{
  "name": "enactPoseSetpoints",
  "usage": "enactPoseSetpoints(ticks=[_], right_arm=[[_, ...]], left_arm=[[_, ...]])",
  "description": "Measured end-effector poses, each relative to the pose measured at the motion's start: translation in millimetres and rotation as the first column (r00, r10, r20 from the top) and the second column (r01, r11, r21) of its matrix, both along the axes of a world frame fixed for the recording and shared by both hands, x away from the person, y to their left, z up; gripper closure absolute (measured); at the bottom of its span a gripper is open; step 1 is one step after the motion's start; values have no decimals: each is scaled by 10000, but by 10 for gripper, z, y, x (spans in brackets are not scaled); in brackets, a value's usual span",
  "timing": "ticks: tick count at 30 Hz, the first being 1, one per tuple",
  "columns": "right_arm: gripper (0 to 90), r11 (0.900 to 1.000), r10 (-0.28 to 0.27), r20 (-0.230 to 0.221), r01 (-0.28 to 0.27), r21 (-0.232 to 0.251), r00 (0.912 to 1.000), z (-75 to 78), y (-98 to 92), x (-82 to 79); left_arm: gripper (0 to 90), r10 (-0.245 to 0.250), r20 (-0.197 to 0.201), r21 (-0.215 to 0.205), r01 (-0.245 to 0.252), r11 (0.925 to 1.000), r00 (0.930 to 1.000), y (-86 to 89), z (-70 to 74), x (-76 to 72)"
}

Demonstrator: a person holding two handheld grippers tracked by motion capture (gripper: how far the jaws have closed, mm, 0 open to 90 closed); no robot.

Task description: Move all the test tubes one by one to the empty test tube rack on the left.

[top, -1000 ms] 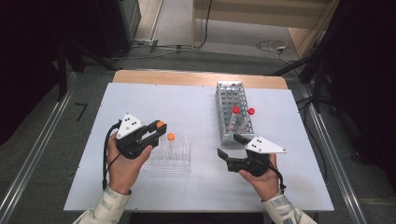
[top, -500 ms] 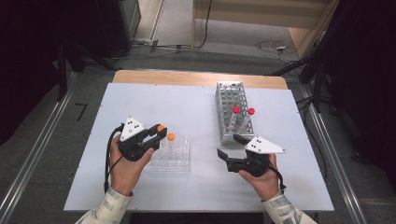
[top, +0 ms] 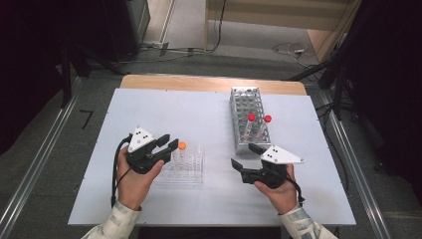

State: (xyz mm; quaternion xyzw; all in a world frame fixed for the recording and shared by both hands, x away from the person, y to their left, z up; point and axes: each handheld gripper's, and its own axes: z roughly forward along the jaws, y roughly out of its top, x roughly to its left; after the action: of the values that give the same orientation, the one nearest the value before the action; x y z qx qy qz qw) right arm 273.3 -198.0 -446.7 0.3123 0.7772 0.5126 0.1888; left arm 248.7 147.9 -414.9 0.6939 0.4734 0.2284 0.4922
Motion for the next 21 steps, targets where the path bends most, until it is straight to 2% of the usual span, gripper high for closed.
enactPoseSetpoints(ticks=[4,7,12,15,18,21], right_arm=[[178,10000,-23,6,23,19,10000,2,-3,1],[181,9999,-164,20,164,46,9999,8,-22,11],[188,9975,-704,48,704,81,9975,15,-90,60],[189,9949,-1010,130,1009,82,9948,23,-127,86],[189,9839,-1785,237,1784,55,9837,29,-212,164],[189,9636,-2668,507,2674,-65,9624,11,-273,257]], left_arm=[[592,69,20,-63,-69,10000,10000,20,0,-4],[533,49,-12,-226,-49,9997,10000,29,2,-2],[417,232,-43,-476,-234,9986,9997,54,7,6],[341,296,-1,-468,-296,9985,9996,60,6,13],[298,403,59,-550,-399,9977,9992,66,7,18],[279,454,81,-543,-449,9975,9989,60,5,20]])
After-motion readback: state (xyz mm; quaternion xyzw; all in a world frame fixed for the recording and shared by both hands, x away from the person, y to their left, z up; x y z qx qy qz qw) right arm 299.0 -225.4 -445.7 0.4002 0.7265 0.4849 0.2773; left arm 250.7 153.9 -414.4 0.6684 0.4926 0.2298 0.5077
